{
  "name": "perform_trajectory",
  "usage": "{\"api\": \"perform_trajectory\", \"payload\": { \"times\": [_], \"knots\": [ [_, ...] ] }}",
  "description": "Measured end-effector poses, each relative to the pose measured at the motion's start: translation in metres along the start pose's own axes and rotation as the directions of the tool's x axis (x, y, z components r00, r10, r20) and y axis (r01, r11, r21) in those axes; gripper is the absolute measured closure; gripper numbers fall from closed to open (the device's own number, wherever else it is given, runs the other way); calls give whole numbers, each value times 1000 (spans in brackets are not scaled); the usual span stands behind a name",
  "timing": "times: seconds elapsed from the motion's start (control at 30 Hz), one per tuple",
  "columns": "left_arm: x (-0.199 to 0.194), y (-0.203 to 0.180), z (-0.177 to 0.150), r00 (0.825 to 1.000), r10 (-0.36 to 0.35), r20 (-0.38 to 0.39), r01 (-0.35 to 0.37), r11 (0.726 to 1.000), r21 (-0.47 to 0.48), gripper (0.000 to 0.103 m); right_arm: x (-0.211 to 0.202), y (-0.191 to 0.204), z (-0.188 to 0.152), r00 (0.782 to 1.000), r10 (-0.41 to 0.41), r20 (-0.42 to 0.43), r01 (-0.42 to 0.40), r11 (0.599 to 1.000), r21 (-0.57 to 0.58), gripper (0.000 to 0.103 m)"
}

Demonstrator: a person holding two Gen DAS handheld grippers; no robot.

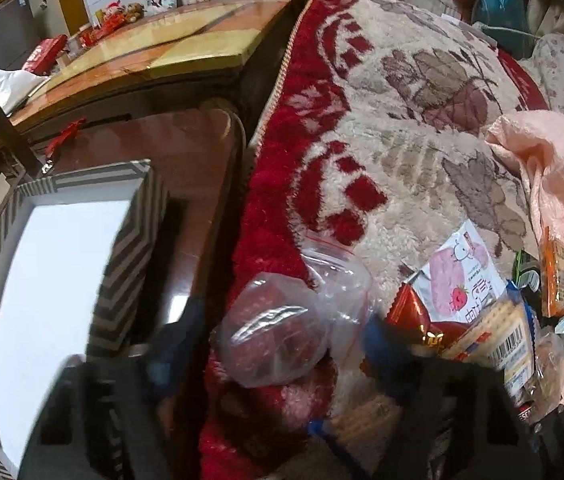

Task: Organize snacks
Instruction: 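Grasp the clear bag of red dates with left gripper while right grasps pink strawberry packet, then carry the date bag and strawberry packet with both grippers over the white tray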

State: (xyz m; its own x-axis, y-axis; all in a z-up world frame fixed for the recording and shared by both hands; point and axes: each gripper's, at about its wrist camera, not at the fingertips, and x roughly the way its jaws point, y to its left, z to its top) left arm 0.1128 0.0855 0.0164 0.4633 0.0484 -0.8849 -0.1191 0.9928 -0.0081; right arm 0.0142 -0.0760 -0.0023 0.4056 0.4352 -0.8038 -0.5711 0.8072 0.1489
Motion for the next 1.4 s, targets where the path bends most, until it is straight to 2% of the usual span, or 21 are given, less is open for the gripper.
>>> {"api": "perform_trajectory", "payload": {
  "times": [0.07, 0.1, 0.3, 0.73, 1.4],
  "knots": [
    [3, -1, 0, 1000, -14, -16, 14, 1000, 0, 52, -1, 2, -1, 1000, 3, 3, -3, 1000, -19, 47],
    [3, -1, -1, 1000, -15, -9, 15, 1000, -1, 56, -1, 4, -2, 1000, 1, 0, -1, 1000, -28, 47],
    [-5, 8, -7, 998, -59, 11, 60, 998, -33, 64, -8, 5, -6, 1000, 17, 0, -17, 999, -29, 50],
    [-53, 16, -23, 994, -47, 97, 52, 997, -53, 65, -31, 10, -14, 997, 62, 34, -63, 998, 8, 51],
    [-106, 29, -59, 984, 16, 177, -6, 998, -55, 65, -59, 25, 5, 994, 35, 106, -34, 999, -12, 51]
  ]
}}
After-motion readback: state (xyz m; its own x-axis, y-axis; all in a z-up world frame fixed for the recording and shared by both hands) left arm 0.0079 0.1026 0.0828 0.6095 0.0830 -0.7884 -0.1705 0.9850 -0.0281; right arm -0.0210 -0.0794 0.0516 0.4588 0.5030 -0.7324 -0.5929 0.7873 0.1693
